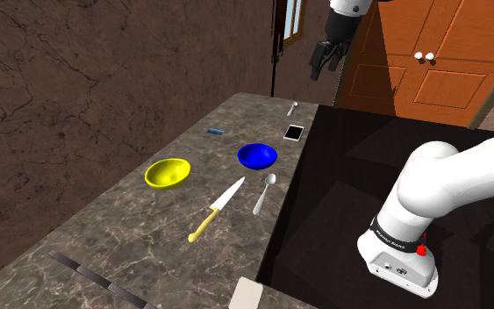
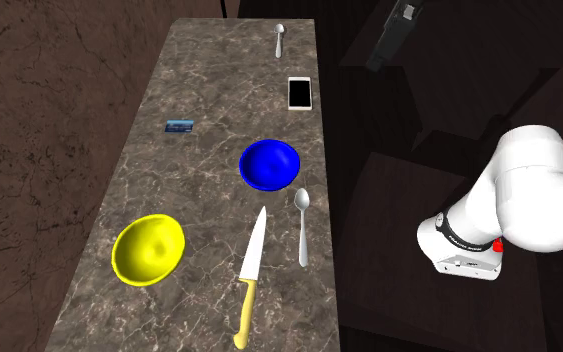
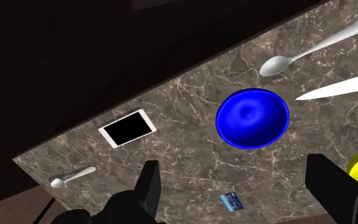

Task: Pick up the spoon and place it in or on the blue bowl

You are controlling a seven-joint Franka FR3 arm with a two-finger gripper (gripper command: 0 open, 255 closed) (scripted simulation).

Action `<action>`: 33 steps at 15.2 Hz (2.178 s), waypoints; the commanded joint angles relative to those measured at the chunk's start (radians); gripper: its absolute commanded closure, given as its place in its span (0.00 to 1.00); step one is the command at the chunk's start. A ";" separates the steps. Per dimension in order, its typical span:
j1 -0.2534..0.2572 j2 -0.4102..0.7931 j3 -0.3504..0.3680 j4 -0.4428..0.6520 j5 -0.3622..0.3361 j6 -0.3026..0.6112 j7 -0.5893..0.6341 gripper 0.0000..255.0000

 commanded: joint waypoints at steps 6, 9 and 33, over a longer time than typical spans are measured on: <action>-0.041 -0.033 0.119 -0.147 0.041 0.067 0.243 0.00; -0.060 -0.028 0.195 -0.214 0.075 0.109 0.391 0.00; -0.348 0.668 0.830 -0.222 0.097 0.545 1.617 0.00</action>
